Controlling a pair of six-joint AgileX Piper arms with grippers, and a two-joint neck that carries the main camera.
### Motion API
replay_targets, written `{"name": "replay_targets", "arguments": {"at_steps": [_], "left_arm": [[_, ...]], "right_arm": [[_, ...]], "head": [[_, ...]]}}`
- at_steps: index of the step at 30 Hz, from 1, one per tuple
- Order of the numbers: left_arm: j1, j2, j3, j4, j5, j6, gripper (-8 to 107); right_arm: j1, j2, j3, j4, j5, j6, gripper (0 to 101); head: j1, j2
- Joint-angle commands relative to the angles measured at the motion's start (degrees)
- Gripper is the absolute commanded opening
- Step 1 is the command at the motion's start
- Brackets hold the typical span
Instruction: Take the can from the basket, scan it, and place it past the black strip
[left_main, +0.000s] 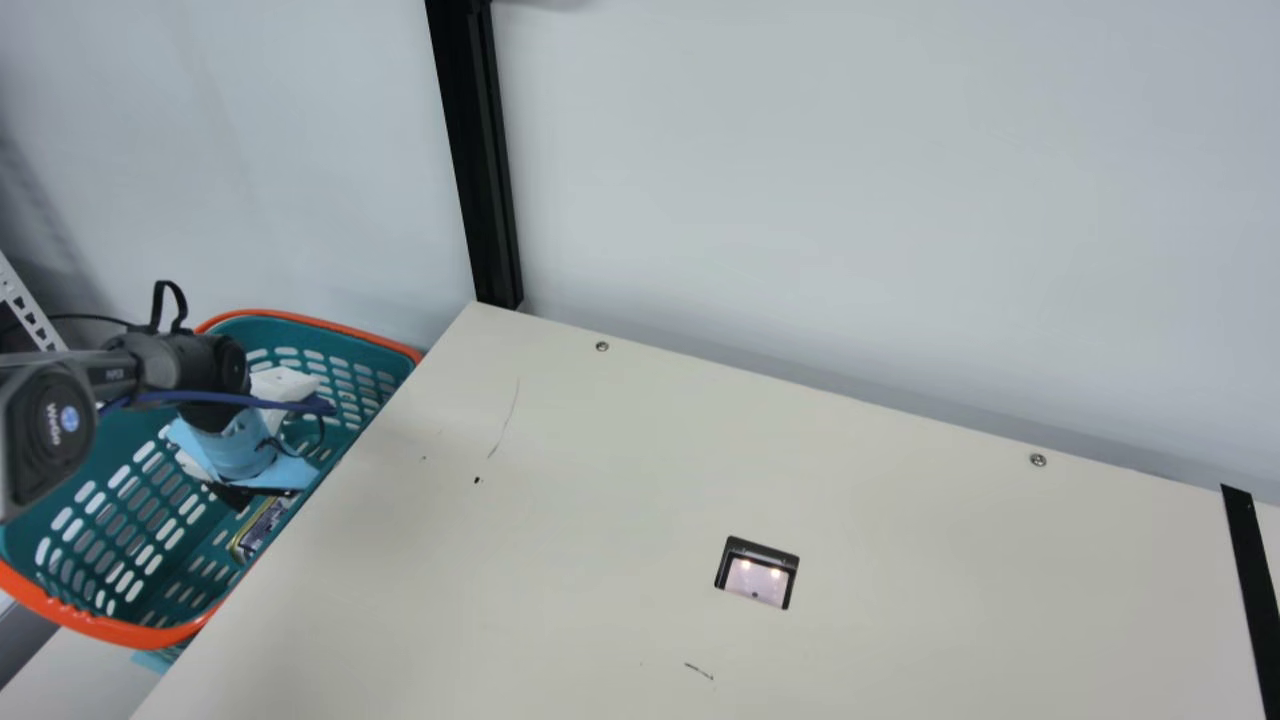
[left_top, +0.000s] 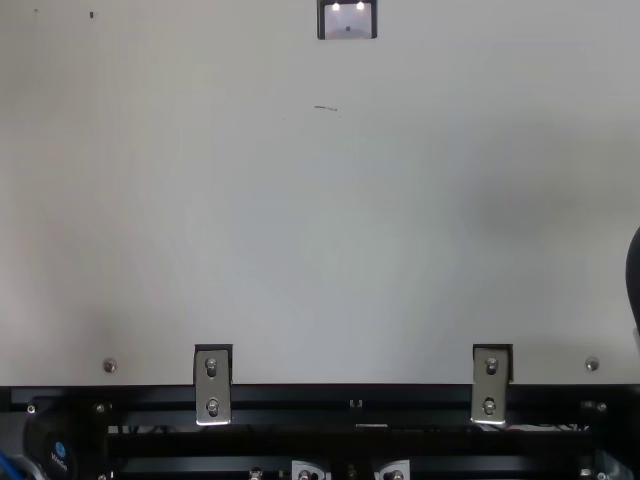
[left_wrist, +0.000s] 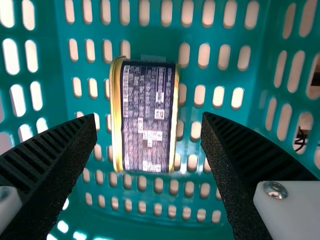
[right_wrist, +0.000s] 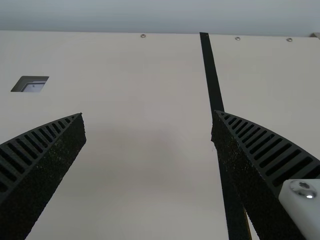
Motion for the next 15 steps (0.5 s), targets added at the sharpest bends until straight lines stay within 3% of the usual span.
{"name": "replay_targets", "arguments": {"at_steps": [1, 15], "left_arm": [[0.12, 0.85, -0.92, -0.57, 0.06, 0.78, 90], [1.41, 5.16, -5.77, -2.87, 0.76, 3.02, 90]], "right_arm": [[0.0, 0.0, 0.0, 0.0, 0.0, 0.0, 101], [0.0, 0.0, 0.0, 0.0, 0.0, 0.0, 101]], "head": [[-1.98, 2.32], [-1.98, 2.32]]}}
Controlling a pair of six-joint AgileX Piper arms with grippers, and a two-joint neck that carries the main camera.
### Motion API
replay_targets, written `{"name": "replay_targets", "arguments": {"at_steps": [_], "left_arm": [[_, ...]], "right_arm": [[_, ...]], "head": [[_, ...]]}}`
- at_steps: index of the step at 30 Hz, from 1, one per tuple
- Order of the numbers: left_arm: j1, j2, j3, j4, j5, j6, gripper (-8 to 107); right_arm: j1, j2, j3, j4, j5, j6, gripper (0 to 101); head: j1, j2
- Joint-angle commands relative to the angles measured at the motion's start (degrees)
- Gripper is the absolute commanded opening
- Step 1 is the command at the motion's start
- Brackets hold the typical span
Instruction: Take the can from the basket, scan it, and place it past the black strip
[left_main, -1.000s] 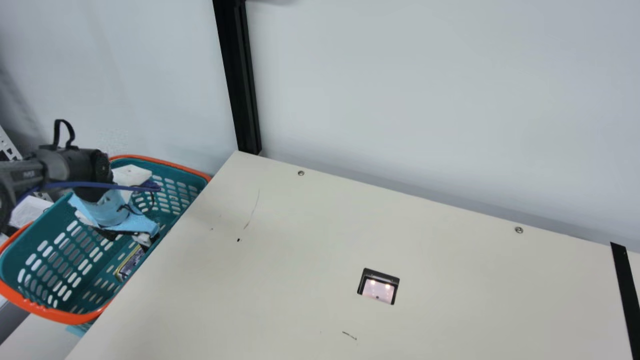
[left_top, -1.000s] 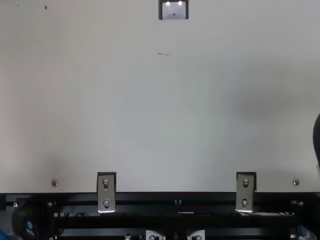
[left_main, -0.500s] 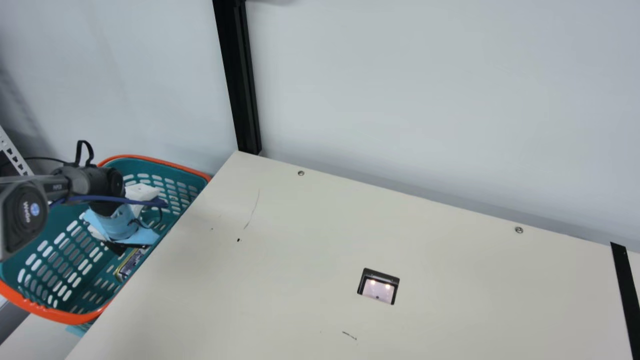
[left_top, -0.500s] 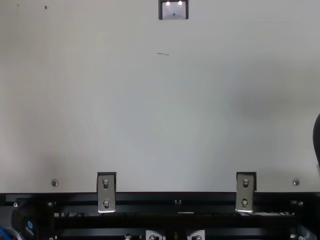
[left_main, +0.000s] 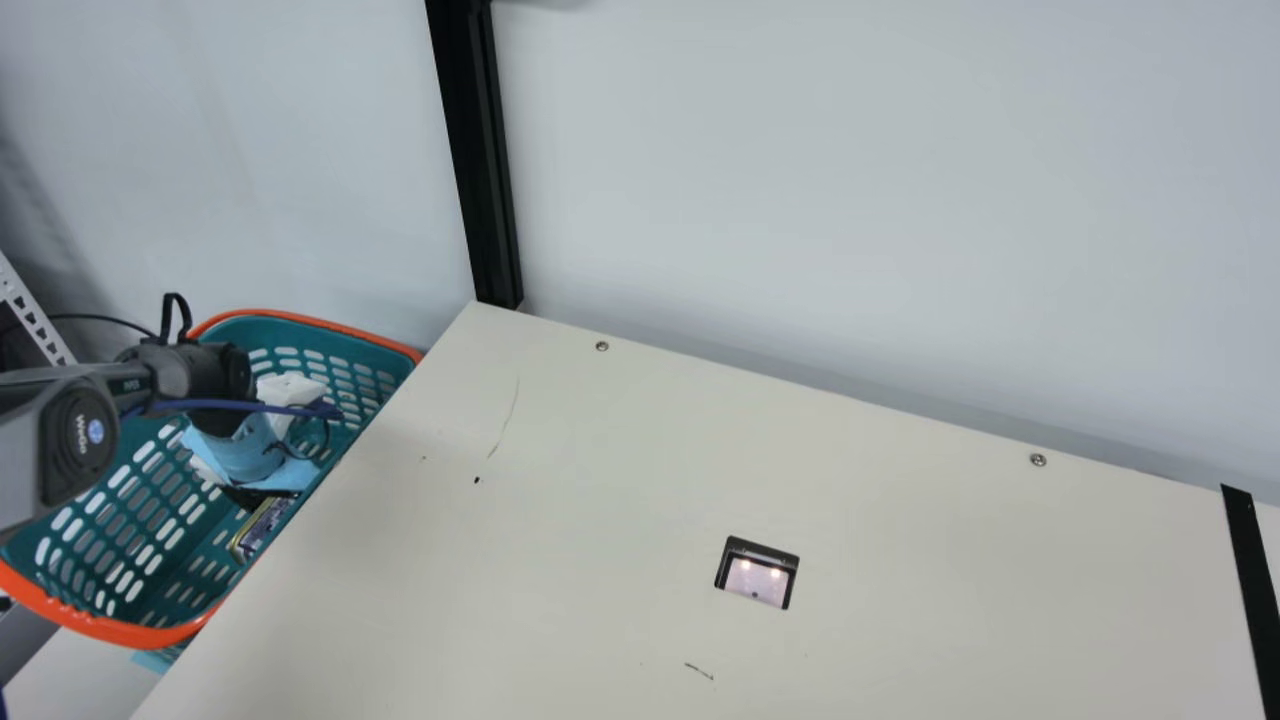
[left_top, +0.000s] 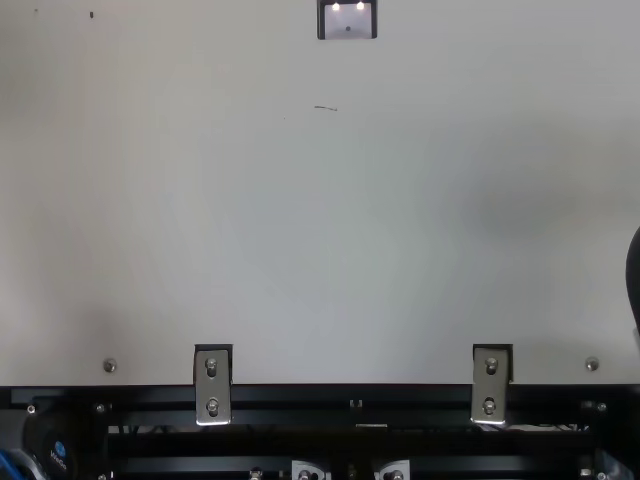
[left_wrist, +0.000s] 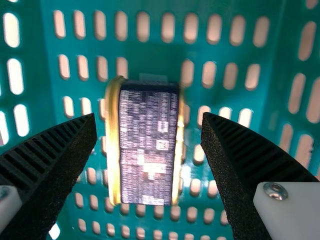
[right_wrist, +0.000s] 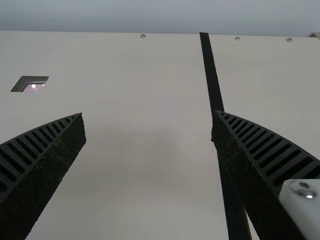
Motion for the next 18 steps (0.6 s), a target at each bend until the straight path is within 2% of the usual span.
{"name": "replay_targets", "arguments": {"at_steps": [1, 18], "left_arm": [[0.21, 0.3, -0.38, 0.05, 0.14, 0.0, 90], [1.52, 0.39, 0.94, -0.44, -0.69, 0.37, 90]], "right_arm": [[0.0, 0.0, 0.0, 0.0, 0.0, 0.0, 101], [0.0, 0.0, 0.0, 0.0, 0.0, 0.0, 101]], "head": [[-2.27, 2.32], [-2.27, 2.32]]}}
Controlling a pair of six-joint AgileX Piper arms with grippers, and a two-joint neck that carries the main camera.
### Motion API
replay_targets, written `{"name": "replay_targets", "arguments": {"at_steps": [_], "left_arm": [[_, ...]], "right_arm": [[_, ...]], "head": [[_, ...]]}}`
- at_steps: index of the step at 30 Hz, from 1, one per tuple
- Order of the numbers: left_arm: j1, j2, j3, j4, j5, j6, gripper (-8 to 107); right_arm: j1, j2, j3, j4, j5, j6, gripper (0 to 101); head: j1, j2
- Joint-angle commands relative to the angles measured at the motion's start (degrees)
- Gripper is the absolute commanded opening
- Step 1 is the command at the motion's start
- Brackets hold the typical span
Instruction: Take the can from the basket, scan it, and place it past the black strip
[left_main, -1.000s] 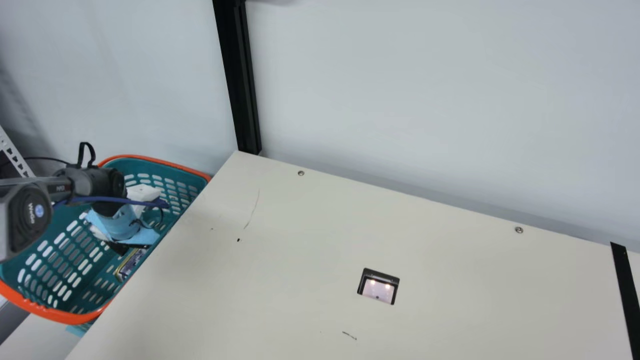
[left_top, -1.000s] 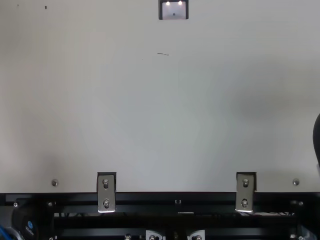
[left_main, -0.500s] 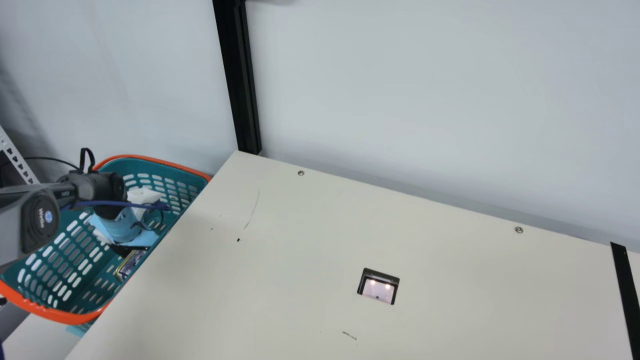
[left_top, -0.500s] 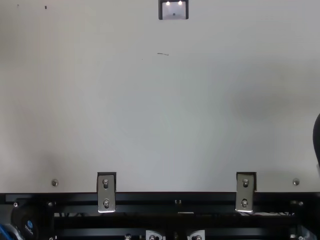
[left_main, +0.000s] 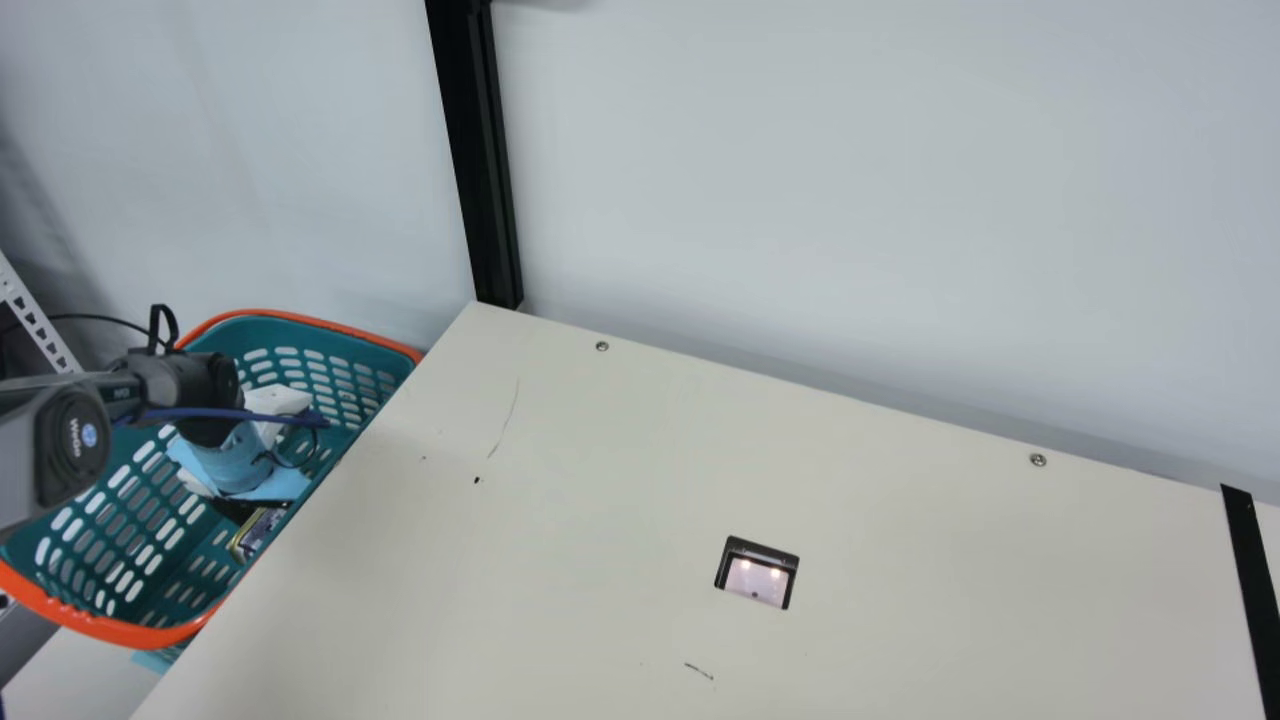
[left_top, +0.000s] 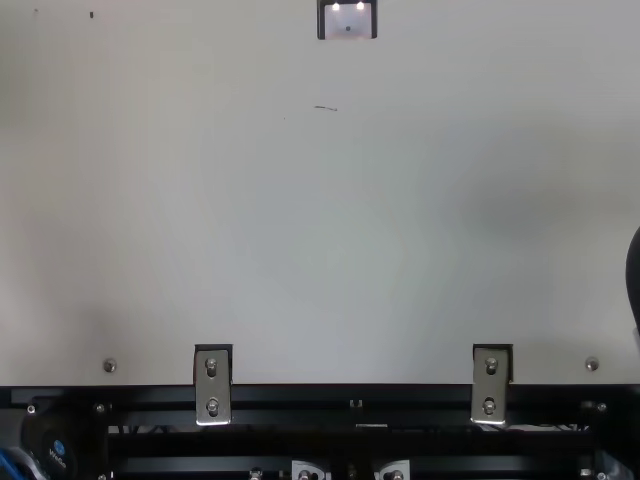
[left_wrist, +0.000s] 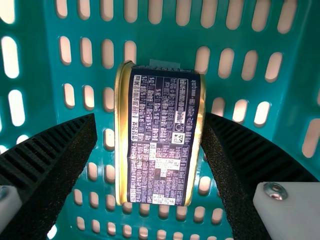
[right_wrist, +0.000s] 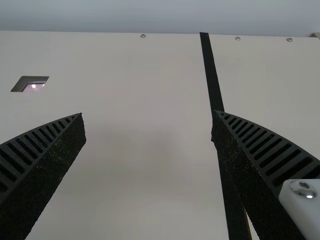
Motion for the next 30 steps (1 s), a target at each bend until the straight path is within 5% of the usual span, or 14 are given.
{"name": "replay_targets", "arguments": {"at_steps": [1, 15, 17, 30], "left_arm": [[0.04, -0.1, 0.35, -0.22, -0.22, 0.18, 90], [0.25, -0.81, 2.46, -0.31, -1.97, 0.3, 90], [0.3, -0.82, 2.89, -0.43, -2.43, 0.43, 10], [0.59, -6.74, 9.71, -4.2, -10.06, 2.31, 10]], "right_arm": [[0.0, 0.0, 0.0, 0.0, 0.0, 0.0, 101], [0.0, 0.0, 0.0, 0.0, 0.0, 0.0, 101], [0.0, 0.0, 0.0, 0.0, 0.0, 0.0, 101], [0.0, 0.0, 0.0, 0.0, 0.0, 0.0, 101]], "head": [[-1.98, 2.02], [-1.98, 2.02], [-1.98, 2.02], [-1.98, 2.02]]}}
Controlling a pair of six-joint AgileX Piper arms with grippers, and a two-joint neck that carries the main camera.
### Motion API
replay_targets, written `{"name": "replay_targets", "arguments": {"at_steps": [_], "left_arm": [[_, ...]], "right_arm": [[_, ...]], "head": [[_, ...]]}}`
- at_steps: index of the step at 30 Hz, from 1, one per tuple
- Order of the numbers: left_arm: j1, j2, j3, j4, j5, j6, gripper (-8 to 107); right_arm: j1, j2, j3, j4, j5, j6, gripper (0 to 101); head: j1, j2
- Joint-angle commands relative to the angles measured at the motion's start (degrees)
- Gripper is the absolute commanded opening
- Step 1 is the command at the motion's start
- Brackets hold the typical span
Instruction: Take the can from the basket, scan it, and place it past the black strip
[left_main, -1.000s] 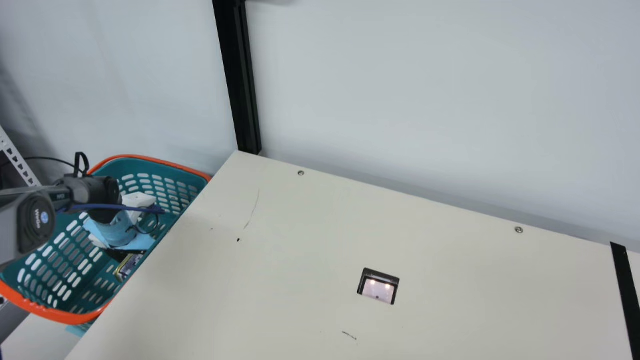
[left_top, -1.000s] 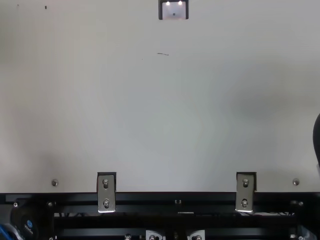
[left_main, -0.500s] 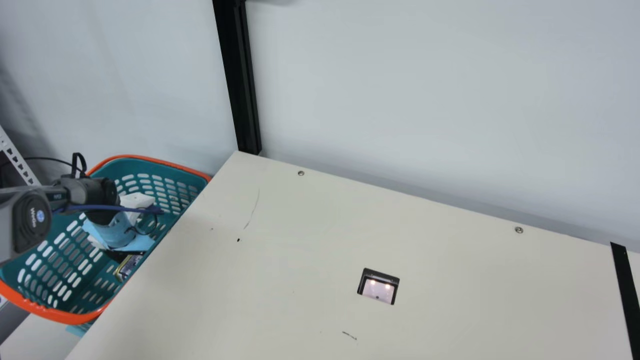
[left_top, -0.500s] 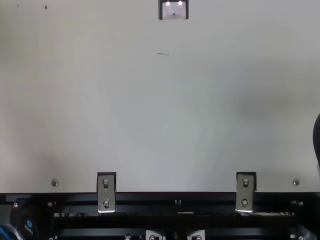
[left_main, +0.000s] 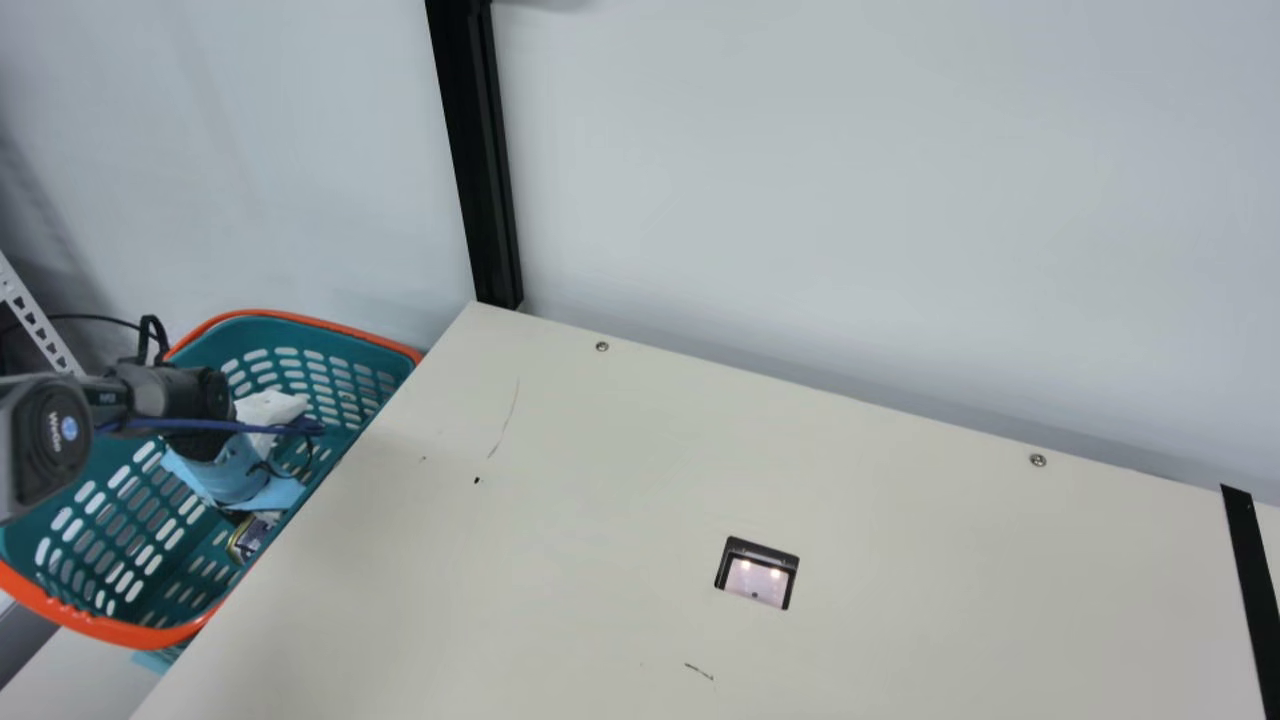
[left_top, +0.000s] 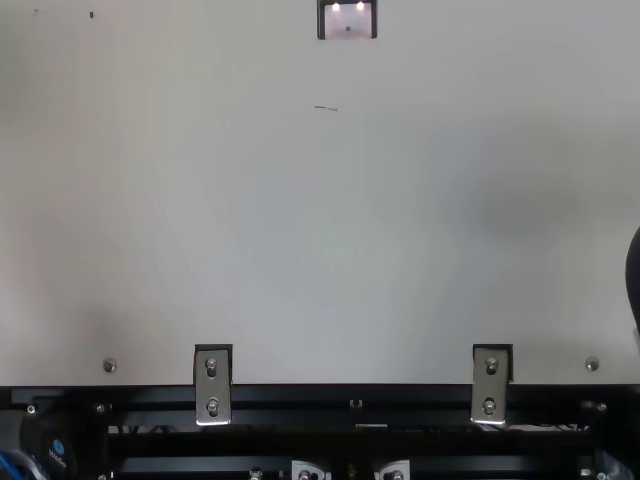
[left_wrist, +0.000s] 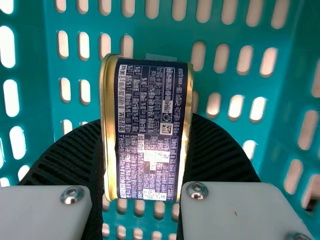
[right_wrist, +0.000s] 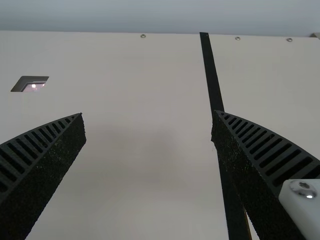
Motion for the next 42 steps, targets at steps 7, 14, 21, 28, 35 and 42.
{"name": "replay_targets", "arguments": {"at_steps": [7, 14, 21, 28, 35, 42], "left_arm": [[0.38, -12.6, 7.49, -8.81, -6.55, 6.99, 10], [0.55, -23.99, 11.79, -16.82, -8.78, 13.37, 10], [0.51, -34.42, 15.04, -22.62, -9.45, 17.28, 10], [-0.26, -44.14, 18.66, -25.36, -9.54, 16.26, 10], [-1.85, -54.34, 23.11, -26.4, -4.91, 10.54, 10], [-4.3, -63.66, 26.28, -25.96, 4.42, 2.57, 10]], "right_arm": [[0.0, 0.0, 0.0, 0.0, 0.0, 0.0, 101], [0.0, 0.0, 0.0, 0.0, 0.0, 0.0, 101], [0.0, 0.0, 0.0, 0.0, 0.0, 0.0, 101], [0.0, 0.0, 0.0, 0.0, 0.0, 0.0, 101], [0.0, 0.0, 0.0, 0.0, 0.0, 0.0, 101], [0.0, 0.0, 0.0, 0.0, 0.0, 0.0, 101]], "head": [[-1.98, 2.02], [-1.98, 2.02], [-1.98, 2.02], [-1.98, 2.02], [-1.98, 2.02], [-1.98, 2.02]]}}
